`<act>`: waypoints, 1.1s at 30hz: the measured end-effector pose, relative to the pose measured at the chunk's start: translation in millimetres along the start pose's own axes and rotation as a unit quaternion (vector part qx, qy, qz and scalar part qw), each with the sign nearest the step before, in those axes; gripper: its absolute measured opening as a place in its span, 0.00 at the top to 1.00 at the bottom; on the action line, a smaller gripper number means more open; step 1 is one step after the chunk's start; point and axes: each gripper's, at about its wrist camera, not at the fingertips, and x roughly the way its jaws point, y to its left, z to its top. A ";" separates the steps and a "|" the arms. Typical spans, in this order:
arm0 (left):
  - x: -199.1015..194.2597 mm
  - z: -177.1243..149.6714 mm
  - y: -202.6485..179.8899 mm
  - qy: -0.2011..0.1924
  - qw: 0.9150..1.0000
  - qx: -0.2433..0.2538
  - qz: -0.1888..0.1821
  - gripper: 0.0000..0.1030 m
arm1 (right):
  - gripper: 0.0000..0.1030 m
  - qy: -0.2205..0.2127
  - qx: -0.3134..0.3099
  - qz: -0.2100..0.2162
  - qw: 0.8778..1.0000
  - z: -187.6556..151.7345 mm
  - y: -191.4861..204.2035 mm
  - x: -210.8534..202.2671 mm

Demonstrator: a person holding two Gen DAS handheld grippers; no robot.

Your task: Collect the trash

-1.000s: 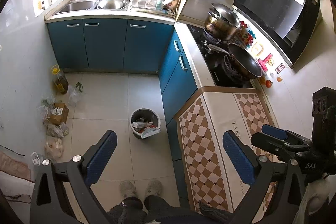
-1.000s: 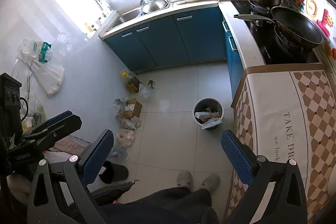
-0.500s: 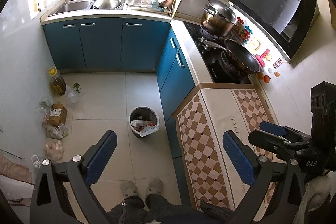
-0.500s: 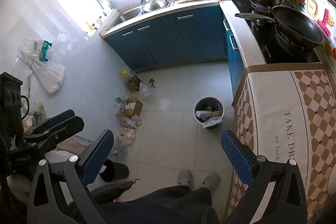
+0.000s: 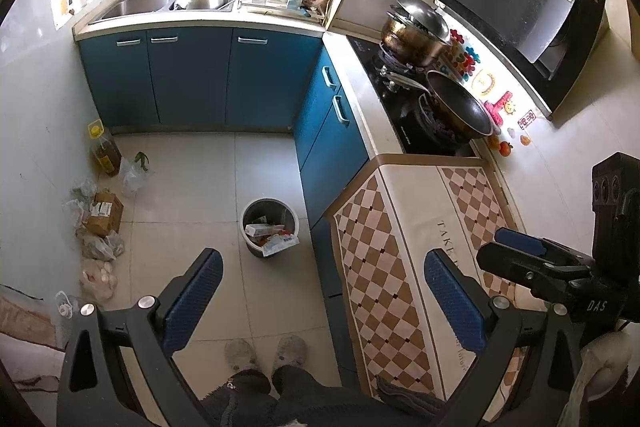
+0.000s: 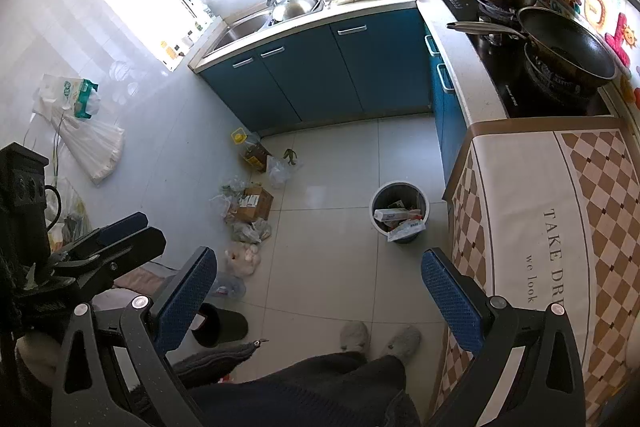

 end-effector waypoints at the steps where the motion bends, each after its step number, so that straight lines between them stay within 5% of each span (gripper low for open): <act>1: -0.2 0.3 0.5 0.000 1.000 0.000 0.000 0.00 | 0.00 0.001 0.001 0.000 1.000 -0.1 -0.2 0.2; 33: -1.5 3.7 1.5 -0.003 1.000 0.000 0.000 0.00 | 0.00 0.003 0.000 0.007 1.000 4.1 5.0 3.3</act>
